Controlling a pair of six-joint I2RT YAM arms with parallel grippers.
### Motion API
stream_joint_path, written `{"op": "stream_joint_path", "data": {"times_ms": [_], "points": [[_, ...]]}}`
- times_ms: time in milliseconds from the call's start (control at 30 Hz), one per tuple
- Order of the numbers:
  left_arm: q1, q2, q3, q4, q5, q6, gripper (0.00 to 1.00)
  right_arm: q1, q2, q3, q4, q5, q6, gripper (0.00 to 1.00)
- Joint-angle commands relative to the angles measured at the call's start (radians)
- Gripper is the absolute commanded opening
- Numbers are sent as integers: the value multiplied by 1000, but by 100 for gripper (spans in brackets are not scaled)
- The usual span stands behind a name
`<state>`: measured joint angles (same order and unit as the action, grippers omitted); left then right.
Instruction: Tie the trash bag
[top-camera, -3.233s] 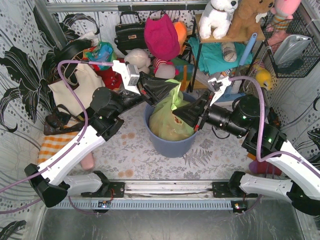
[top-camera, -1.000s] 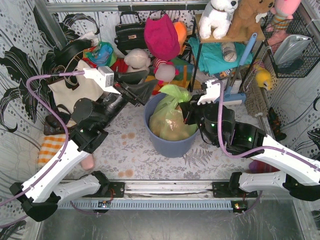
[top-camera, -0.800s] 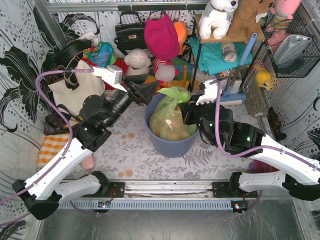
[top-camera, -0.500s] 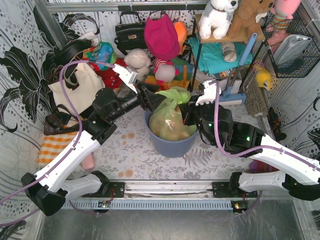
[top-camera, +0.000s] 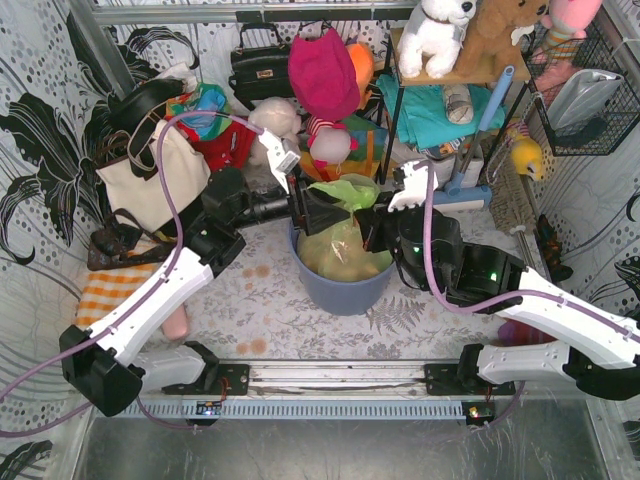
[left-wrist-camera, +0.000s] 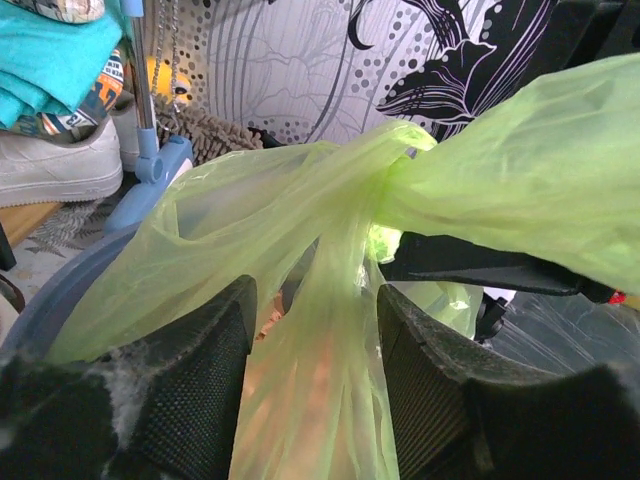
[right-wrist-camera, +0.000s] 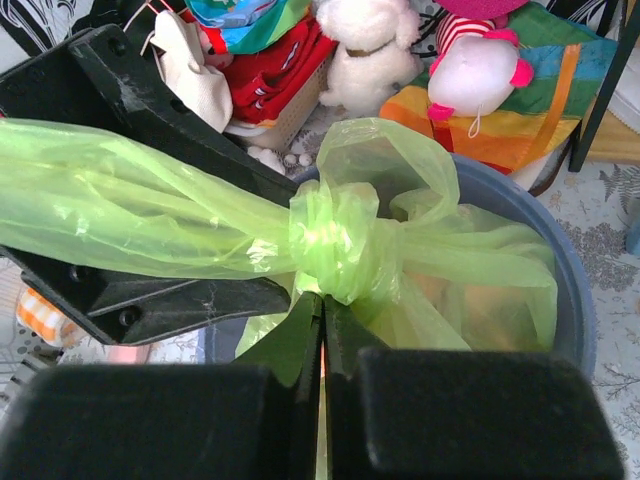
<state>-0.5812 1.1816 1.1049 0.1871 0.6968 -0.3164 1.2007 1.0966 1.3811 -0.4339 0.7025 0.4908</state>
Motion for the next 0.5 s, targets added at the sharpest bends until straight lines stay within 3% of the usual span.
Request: {"op": "stream_joint_path", "data": {"times_ms": [0,100,200,267,467], "points": [[7,12,39,33,44,11,58,5,11,29,21,-17,24,0],[8,19,39,48,66,7,44,5,19,22,33,-27,29,0],[8,13,45,46,79,10,18,5,21,6,57,-29,37,0],[7,3,51,19,73,17,6,5,24,-3,75,-34,45,0],[8,-48,42,-32,70,27,2,5,39,-51,159,-18,85,0]]}}
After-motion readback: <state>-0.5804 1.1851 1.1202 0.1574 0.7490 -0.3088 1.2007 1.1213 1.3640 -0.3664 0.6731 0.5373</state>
